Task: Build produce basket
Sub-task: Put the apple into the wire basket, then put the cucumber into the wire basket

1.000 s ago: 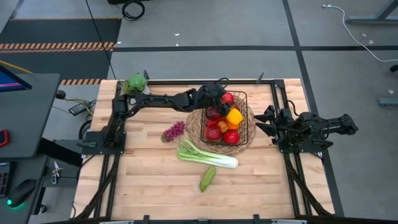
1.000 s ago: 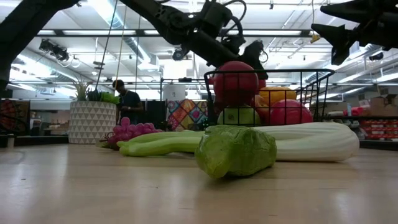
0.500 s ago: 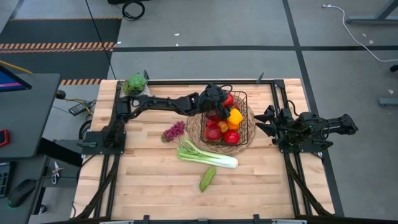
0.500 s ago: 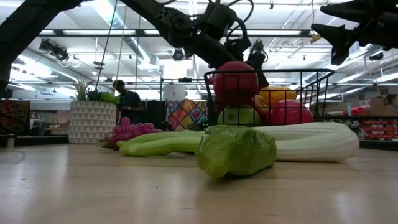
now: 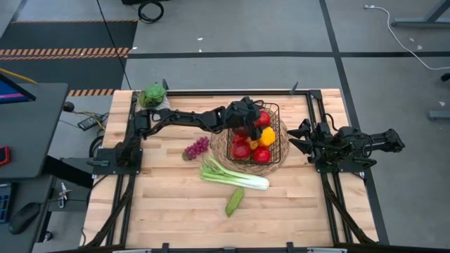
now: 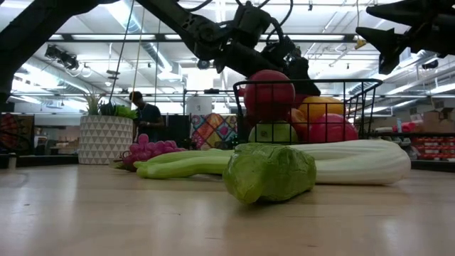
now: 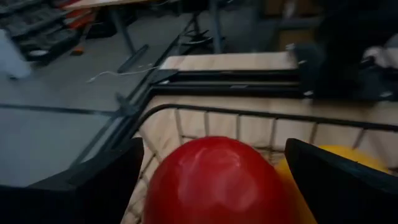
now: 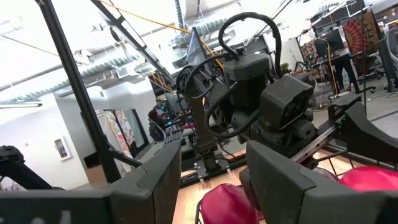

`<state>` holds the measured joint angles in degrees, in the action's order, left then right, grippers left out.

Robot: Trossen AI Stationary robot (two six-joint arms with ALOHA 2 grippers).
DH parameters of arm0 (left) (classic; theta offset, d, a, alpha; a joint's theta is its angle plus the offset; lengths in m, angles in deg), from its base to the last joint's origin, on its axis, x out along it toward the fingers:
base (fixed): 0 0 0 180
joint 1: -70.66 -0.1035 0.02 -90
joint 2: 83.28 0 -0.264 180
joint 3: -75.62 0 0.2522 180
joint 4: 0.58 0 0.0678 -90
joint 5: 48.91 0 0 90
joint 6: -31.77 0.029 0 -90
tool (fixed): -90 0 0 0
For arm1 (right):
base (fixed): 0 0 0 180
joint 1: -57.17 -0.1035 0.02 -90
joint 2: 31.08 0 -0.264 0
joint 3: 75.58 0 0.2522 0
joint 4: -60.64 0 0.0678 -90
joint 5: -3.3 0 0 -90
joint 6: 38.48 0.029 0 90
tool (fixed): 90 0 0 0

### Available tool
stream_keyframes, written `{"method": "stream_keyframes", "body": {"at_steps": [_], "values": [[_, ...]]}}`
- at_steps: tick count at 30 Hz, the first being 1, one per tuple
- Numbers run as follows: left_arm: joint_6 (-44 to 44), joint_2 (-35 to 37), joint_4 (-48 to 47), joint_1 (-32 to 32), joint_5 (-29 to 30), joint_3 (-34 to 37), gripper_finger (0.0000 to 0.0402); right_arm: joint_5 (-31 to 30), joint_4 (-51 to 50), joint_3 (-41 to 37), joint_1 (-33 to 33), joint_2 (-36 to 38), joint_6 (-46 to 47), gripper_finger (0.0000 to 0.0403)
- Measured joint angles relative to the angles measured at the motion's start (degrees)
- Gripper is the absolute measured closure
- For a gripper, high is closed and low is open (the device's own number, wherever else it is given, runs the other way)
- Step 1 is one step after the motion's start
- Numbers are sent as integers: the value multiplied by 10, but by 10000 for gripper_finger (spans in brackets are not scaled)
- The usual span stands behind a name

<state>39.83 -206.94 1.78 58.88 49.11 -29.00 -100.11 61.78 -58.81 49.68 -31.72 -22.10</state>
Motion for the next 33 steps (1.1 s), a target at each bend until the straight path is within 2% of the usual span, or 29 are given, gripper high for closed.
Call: {"method": "stream_keyframes", "body": {"at_steps": [8,14,18,22,25,28,33], "values": [[-9,0,7,-2,-55,0,2,0,0,0,0,0,0,215],[1,6,43,2,-45,0,2,0,0,0,0,0,0,215],[30,19,70,16,-1,-1,2,1,0,0,0,0,0,215],[89,35,18,34,61,0,1,2,0,0,0,0,0,215],[141,57,-39,55,127,2,1,1,-1,0,0,0,0,215],[150,84,-102,77,210,3,1,2,0,0,0,0,0,215],[154,135,-126,121,302,59,1,-1,0,0,0,0,0,215]]}}
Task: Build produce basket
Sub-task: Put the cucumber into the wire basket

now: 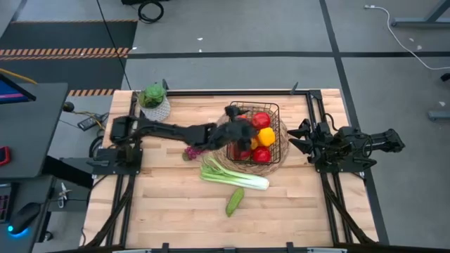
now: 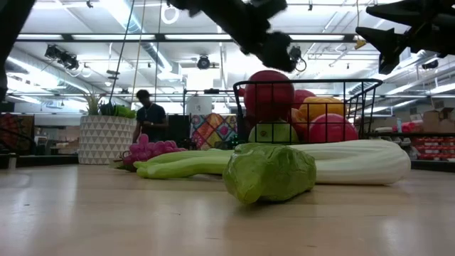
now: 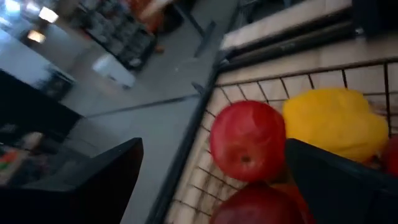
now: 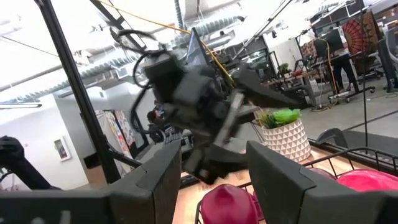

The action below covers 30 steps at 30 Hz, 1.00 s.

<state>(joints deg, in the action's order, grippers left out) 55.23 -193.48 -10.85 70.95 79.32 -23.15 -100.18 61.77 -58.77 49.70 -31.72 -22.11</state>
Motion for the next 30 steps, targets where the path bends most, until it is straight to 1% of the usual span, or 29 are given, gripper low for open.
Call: {"method": "stream_keyframes", "body": {"at_steps": [3,6,9,12,15,16,19,23,25,27,30], "values": [[13,47,47,28,46,60,1,0,0,0,0,0,0,215],[12,96,113,49,47,136,1,0,1,0,0,0,0,215],[7,144,191,66,26,218,1,0,1,0,0,0,0,215],[-8,189,248,78,-14,296,1,0,0,0,0,0,0,215],[-38,230,271,88,-53,360,1,0,0,0,0,0,0,215],[-50,247,266,93,-52,381,1,1,1,0,0,0,0,215],[-83,277,266,102,-48,417,1,0,5,0,0,-1,0,215],[-96,297,264,113,-49,443,1,-1,13,0,0,-4,0,215],[-119,306,249,126,-56,456,1,0,14,0,0,-5,0,215],[-149,304,243,139,-78,459,1,0,17,0,0,-5,0,215],[-179,304,197,157,-120,462,1,0,18,0,0,-5,0,215]]}}
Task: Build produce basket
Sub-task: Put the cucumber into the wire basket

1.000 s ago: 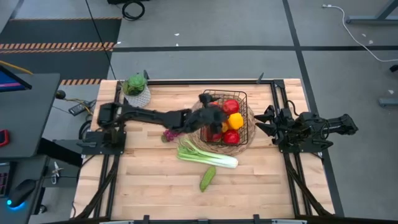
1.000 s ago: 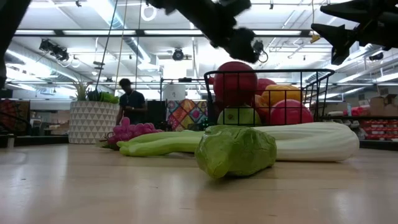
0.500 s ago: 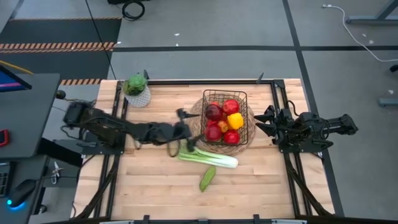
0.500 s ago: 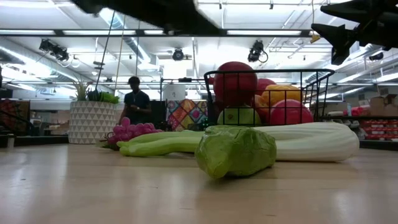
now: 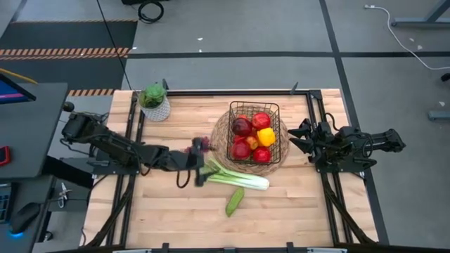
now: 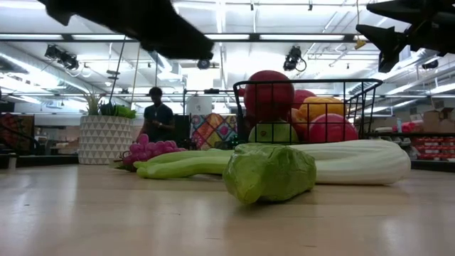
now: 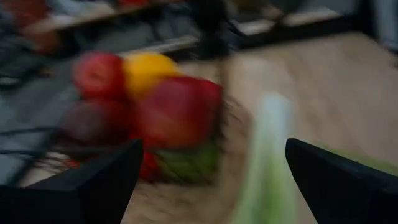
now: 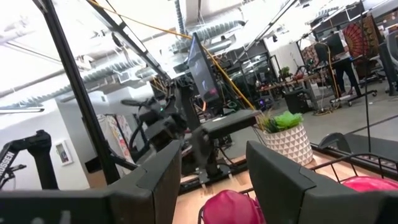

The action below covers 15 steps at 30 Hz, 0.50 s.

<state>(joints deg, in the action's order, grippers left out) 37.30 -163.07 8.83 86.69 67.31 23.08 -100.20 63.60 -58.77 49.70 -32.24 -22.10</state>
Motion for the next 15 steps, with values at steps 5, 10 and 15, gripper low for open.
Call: {"method": "stream_keyframes", "body": {"at_steps": [5,10,15], "values": [[-53,0,-37,30,-95,0,1,0,1,0,0,0,0,215],[-111,-7,-62,64,-99,-15,1,1,4,0,0,0,0,215],[-109,-79,-89,110,-63,-85,1,1,4,0,0,0,0,215]]}}
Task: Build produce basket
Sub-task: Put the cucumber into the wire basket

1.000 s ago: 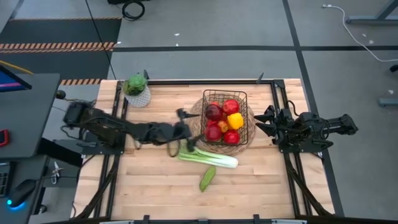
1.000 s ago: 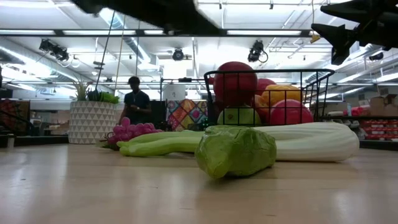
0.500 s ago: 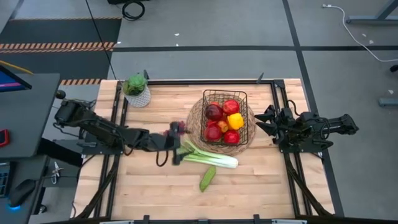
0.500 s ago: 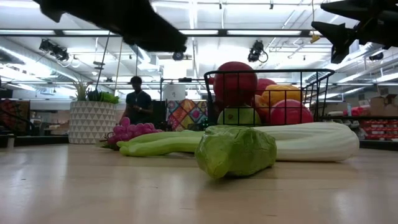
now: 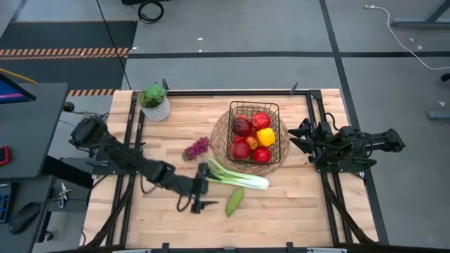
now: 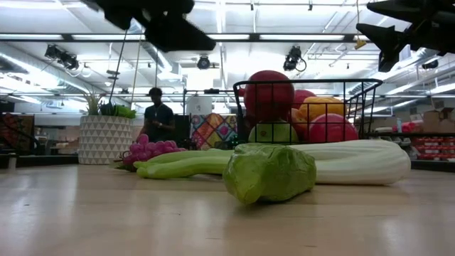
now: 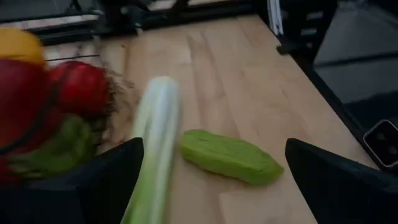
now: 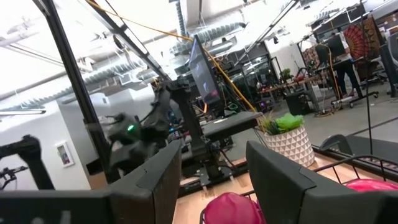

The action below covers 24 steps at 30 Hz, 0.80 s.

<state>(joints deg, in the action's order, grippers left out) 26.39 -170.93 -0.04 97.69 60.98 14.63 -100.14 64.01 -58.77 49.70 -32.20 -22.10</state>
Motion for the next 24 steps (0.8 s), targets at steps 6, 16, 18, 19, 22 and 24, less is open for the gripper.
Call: {"method": "stream_keyframes", "body": {"at_steps": [6,16,18,19,22,24], "values": [[-49,-128,-120,11,43,-141,1,0,8,0,0,0,0,215],[-158,-302,-322,13,90,-381,2,0,8,0,0,0,0,215],[-181,-318,-343,12,92,-412,2,0,8,0,0,0,0,215],[-186,-324,-347,12,93,-421,1,0,8,0,0,0,0,215],[-227,-337,-336,12,96,-432,1,0,8,0,0,0,0,215],[-268,-348,-326,12,105,-432,1,0,8,0,0,0,0,215]]}}
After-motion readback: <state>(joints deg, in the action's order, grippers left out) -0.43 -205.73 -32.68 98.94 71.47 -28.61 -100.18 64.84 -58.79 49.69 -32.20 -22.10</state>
